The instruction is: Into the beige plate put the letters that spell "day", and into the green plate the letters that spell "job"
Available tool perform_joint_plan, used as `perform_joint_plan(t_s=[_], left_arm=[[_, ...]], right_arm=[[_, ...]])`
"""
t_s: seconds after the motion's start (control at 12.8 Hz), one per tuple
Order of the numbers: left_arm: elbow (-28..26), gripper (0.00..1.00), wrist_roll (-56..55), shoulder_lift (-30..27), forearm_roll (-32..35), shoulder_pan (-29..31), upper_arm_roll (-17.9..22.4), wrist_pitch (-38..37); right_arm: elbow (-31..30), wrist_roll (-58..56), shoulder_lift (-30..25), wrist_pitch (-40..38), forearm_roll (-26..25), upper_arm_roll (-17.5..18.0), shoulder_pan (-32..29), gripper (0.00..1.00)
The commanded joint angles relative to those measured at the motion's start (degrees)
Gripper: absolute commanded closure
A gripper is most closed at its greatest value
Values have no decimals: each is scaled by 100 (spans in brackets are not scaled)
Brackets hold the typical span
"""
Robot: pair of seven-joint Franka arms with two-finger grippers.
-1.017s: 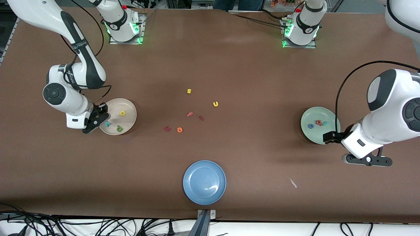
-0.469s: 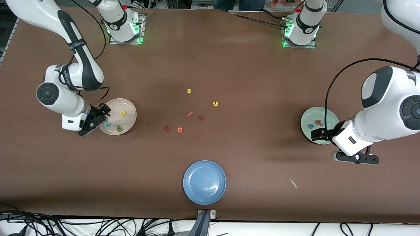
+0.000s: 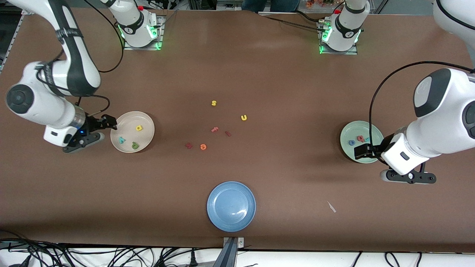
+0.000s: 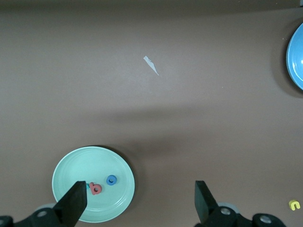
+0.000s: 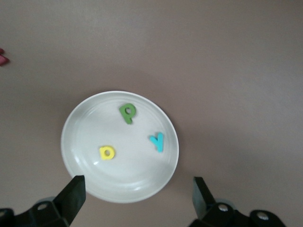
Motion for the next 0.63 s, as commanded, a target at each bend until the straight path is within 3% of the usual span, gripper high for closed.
perform_joint_plan(t_s=[0.0, 0.08, 0.16, 0.31, 0.47, 0.55], left_arm=[[-47, 0, 34, -493, -234, -1103, 1406, 2], [-151, 0, 209, -625, -495, -1369, 1813, 168], [-248, 0, 550, -652, -707, -1407, 1956, 413], [-336, 0, 1053, -661, -744, -1390, 2028, 679], [-546, 0, 1098, -792, -761, -1311, 2037, 679], [-713, 0, 1098, -906, -831, -1302, 2046, 679]], right_arm=[[784, 484, -244, -1184, 108, 10, 24, 0], [1058, 538, -305, -1528, 90, 10, 33, 0], [1174, 556, -445, -1705, 82, 2, 85, 0], [1271, 739, -762, -2074, 99, -199, 278, 0], [1604, 907, -763, -2506, 125, -638, 665, 0], [1631, 986, -763, -2568, 134, -666, 683, 0]])
